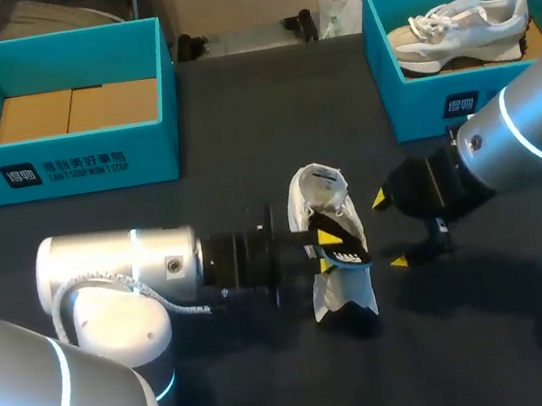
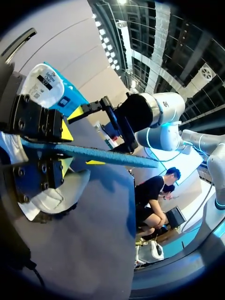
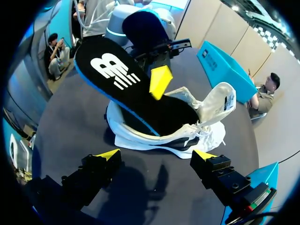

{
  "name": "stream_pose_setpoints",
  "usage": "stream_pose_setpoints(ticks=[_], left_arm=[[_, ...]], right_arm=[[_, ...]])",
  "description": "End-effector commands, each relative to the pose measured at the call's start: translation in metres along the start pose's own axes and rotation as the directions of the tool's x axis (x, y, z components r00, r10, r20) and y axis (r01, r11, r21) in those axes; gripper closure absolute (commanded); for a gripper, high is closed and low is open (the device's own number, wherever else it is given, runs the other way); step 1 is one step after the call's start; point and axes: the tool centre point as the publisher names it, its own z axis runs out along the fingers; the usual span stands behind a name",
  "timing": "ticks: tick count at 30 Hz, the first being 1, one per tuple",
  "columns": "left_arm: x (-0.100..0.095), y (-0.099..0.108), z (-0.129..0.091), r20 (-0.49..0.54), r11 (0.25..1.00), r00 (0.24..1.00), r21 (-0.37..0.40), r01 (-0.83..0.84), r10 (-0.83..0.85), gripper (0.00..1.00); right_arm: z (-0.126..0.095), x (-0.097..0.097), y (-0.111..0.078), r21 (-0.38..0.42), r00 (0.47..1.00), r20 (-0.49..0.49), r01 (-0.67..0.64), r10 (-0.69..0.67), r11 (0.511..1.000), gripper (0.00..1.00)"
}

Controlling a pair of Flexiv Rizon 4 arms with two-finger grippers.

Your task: Take the shoe out of the shoebox, open the shoe tongue, remove and reinsert the insole, then place the shoe into the shoebox

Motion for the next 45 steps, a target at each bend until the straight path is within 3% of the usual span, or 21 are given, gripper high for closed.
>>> stream_pose_setpoints(ticks=[1, 8, 18, 19, 20, 21, 23, 30, 40, 45], left_arm=[[0.005, 0.006, 0.007, 0.0, 1.0, 1.0, 0.0, 0.002, -0.002, 1.0], [0.001, 0.026, 0.02, -0.016, 1.0, 1.0, -0.027, -0.004, 0.004, 1.0], [-0.008, 0.048, 0.016, -0.003, 0.997, 1.0, -0.077, 0.0, 0.0, 1.0], [-0.007, 0.048, 0.015, -0.004, 0.997, 1.0, -0.078, 0.001, -0.001, 0.95], [-0.006, 0.046, 0.015, -0.006, 0.997, 1.0, -0.076, 0.002, -0.003, 0.7], [-0.005, 0.043, 0.014, -0.006, 0.997, 1.0, -0.071, 0.002, -0.003, 0.63], [-0.005, 0.037, 0.013, -0.004, 0.998, 1.0, -0.057, 0.002, -0.002, 0.58], [-0.006, 0.016, 0.007, 0.005, 0.999, 1.0, -0.022, -0.023, 0.023, 0.58], [-0.002, 0.004, 0.005, -0.002, 0.999, 0.999, -0.005, -0.037, 0.037, 0.54], [0.0, 0.001, 0.005, -0.032, 0.999, 0.999, -0.022, -0.032, 0.032, 0.62]], right_arm=[[0.0, 0.0, 0.0, -0.001, 1.0, 0.001, 0.001, -0.001, 1.0, 0.0], [0.0, 0.0, 0.0, -0.001, 1.0, 0.001, 0.001, -0.001, 1.0, 0.0], [0.0, 0.0, 0.0, -0.001, 1.0, 0.001, 0.001, -0.001, 1.0, 0.0], [0.0, 0.0, 0.0, -0.001, 1.0, 0.001, 0.001, -0.001, 1.0, 0.0], [0.0, 0.0, 0.0, -0.001, 1.0, 0.001, 0.001, -0.001, 1.0, 0.0], [0.0, 0.0, 0.0, -0.001, 1.0, 0.001, 0.001, -0.001, 1.0, 0.0], [0.0, 0.0, 0.0, -0.001, 1.0, 0.001, 0.001, -0.001, 1.0, 0.0], [0.0, 0.0, 0.0, -0.001, 1.0, 0.001, 0.001, -0.001, 1.0, 0.0], [0.0, 0.0, 0.0, -0.001, 1.0, 0.001, 0.001, -0.001, 1.0, 0.0], [0.0, 0.0, 0.0, -0.001, 1.0, 0.001, 0.001, -0.001, 1.0, 0.0]])
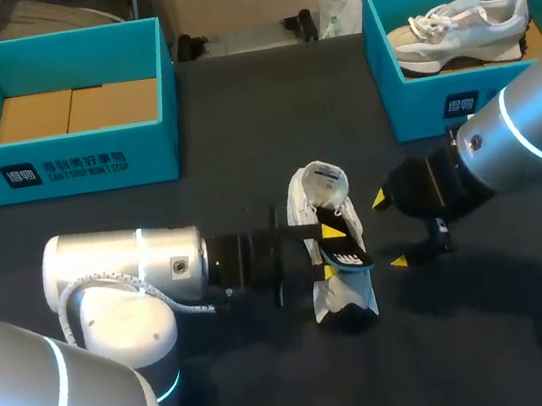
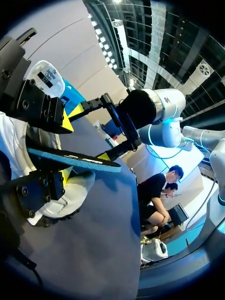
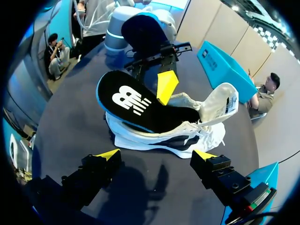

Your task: Take the shoe out of the shoebox, open the shoe tongue, remove and reinsert the insole, then place the shoe into the shoebox

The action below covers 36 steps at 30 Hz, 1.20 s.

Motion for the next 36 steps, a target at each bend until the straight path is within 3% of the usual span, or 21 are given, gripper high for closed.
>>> stream_pose_setpoints(ticks=[1, 6, 9, 10, 19, 31, 34, 36], left_arm=[[0.0, -0.004, -0.002, -0.023, 1.0, 1.0, -0.021, 0.004, -0.004, 0.63], [0.002, -0.004, -0.004, -0.046, 0.999, 0.999, -0.044, 0.006, -0.008, 0.66], [0.004, -0.003, -0.004, -0.056, 0.999, 0.998, -0.052, -0.004, 0.001, 0.88], [0.005, -0.002, -0.002, -0.058, 0.999, 0.998, -0.053, -0.005, 0.002, 1.0], [0.008, 0.015, 0.012, -0.067, 0.997, 0.996, -0.059, -0.056, 0.052, 1.0], [0.0, 0.041, 0.012, -0.072, 0.991, 0.995, -0.109, -0.081, 0.073, 1.0], [-0.001, 0.03, 0.008, -0.06, 0.993, 0.995, -0.091, -0.08, 0.075, 0.68], [-0.002, 0.022, 0.005, -0.053, 0.994, 0.996, -0.076, -0.079, 0.076, 0.63]], right_arm=[[0.0, 0.0, 0.0, -0.001, 1.0, 0.001, 0.001, -0.001, 1.0, 0.0], [0.0, 0.0, 0.0, -0.001, 1.0, 0.001, 0.001, -0.001, 1.0, 0.0], [0.0, 0.0, 0.0, -0.001, 1.0, 0.001, 0.001, -0.001, 1.0, 0.0], [0.0, 0.0, 0.0, -0.001, 1.0, 0.001, 0.001, -0.001, 1.0, 0.0], [0.0, 0.0, 0.0, -0.001, 1.0, 0.001, 0.001, -0.001, 1.0, 0.0], [0.0, 0.0, 0.0, -0.001, 1.0, 0.001, 0.001, -0.001, 1.0, 0.0], [0.0, 0.0, 0.0, -0.001, 1.0, 0.001, 0.001, -0.001, 1.0, 0.0], [0.0, 0.0, 0.0, -0.001, 1.0, 0.001, 0.001, -0.001, 1.0, 0.0]])
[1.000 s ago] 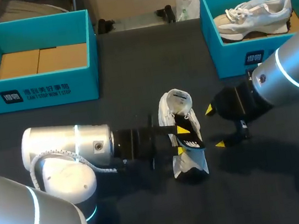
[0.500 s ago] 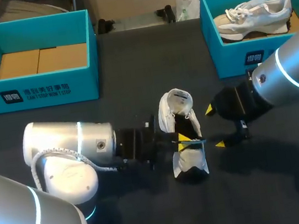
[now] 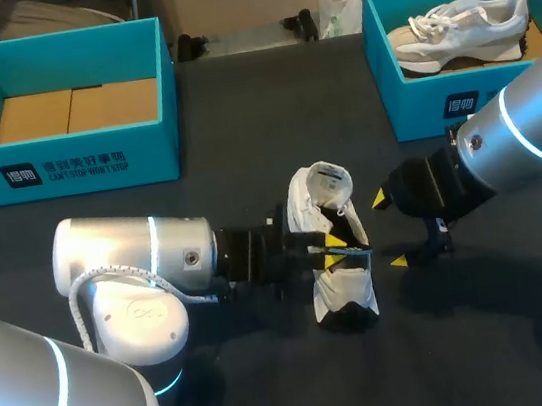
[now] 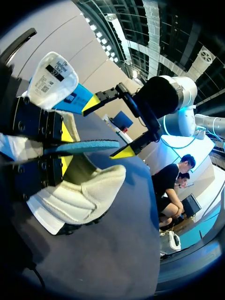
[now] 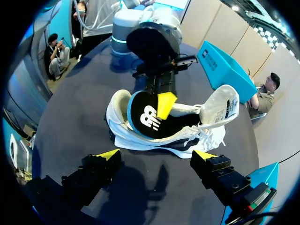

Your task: Take the shoe out of the shoebox, open the shoe tongue, remove and reinsert the insole, then place the shoe into the shoebox

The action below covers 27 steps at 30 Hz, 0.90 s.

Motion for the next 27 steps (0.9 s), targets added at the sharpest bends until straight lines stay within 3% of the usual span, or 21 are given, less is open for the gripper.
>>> stream_pose_setpoints(ticks=[1, 13, 15, 16, 27], left_arm=[[0.0, -0.012, -0.007, 0.013, 1.0, 1.0, 0.021, -0.003, 0.002, 0.63], [0.005, -0.027, -0.01, 0.008, 0.999, 1.0, 0.055, 0.004, -0.004, 0.74], [0.007, -0.026, -0.006, -0.001, 0.999, 1.0, 0.053, 0.005, -0.005, 0.98], [0.008, -0.023, -0.004, -0.006, 0.999, 1.0, 0.05, 0.001, -0.001, 1.0], [0.013, 0.006, 0.007, -0.039, 1.0, 0.999, 0.004, -0.016, 0.016, 1.0]], right_arm=[[0.0, 0.0, 0.0, -0.001, 1.0, 0.001, 0.001, -0.001, 1.0, 0.0], [0.0, 0.0, 0.0, -0.001, 1.0, 0.001, 0.001, -0.001, 1.0, 0.0], [0.0, 0.0, 0.0, -0.001, 1.0, 0.001, 0.001, -0.001, 1.0, 0.0], [0.0, 0.0, 0.0, -0.001, 1.0, 0.001, 0.001, -0.001, 1.0, 0.0], [0.0, 0.0, 0.0, -0.001, 1.0, 0.001, 0.001, -0.001, 1.0, 0.0]])
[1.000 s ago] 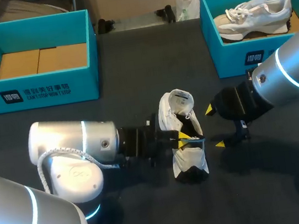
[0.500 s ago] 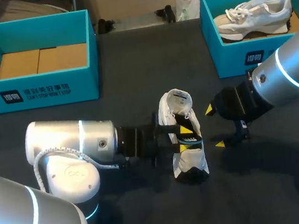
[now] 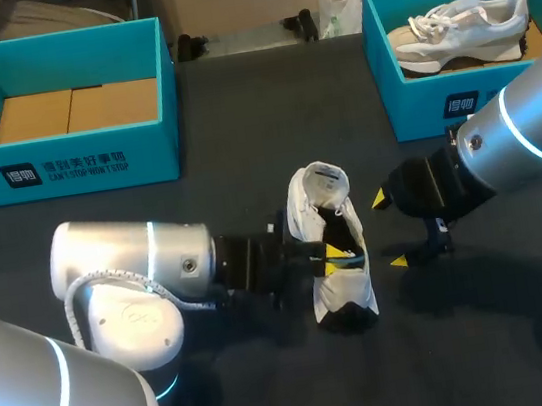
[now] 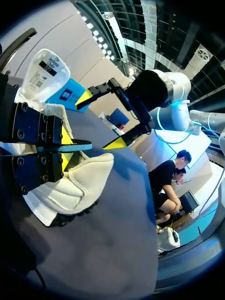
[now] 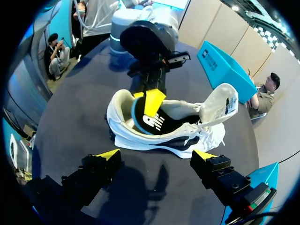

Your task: Take the shoe out of the shoebox, open the shoe tongue, remove and reinsert the insole, then place the shoe into the shoebox

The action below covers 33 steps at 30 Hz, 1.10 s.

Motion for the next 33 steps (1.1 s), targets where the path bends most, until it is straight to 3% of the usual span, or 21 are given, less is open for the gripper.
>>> stream_pose_setpoints(ticks=[1, 6, 9, 19, 25, 33], left_arm=[[-0.001, 0.015, 0.008, -0.019, 1.0, 1.0, -0.02, 0.001, -0.002, 1.0], [-0.002, 0.009, 0.002, -0.009, 1.0, 1.0, -0.01, 0.012, -0.012, 1.0], [-0.007, -0.005, -0.004, 0.006, 1.0, 1.0, 0.018, 0.0, -0.001, 0.59], [-0.024, -0.03, -0.024, -0.007, 0.999, 1.0, 0.047, -0.017, 0.017, 0.53], [-0.03, -0.041, -0.034, -0.043, 0.999, 0.999, 0.047, -0.022, 0.024, 0.33], [-0.042, -0.049, -0.048, -0.101, 0.999, 0.995, 0.039, -0.022, 0.026, 0.29]], right_arm=[[0.0, 0.001, 0.0, -0.001, 1.0, 0.001, 0.001, -0.001, 1.0, 0.0], [0.0, 0.001, 0.0, -0.001, 1.0, 0.001, 0.001, -0.001, 1.0, 0.0], [0.0, 0.001, 0.0, -0.001, 1.0, 0.001, 0.001, -0.001, 1.0, 0.0], [0.0, 0.001, 0.0, -0.001, 1.0, 0.001, 0.001, -0.001, 1.0, 0.0], [0.0, 0.001, 0.0, -0.001, 1.0, 0.001, 0.001, -0.001, 1.0, 0.0], [0.0, 0.001, 0.0, -0.001, 1.0, 0.001, 0.001, -0.001, 1.0, 0.0]])
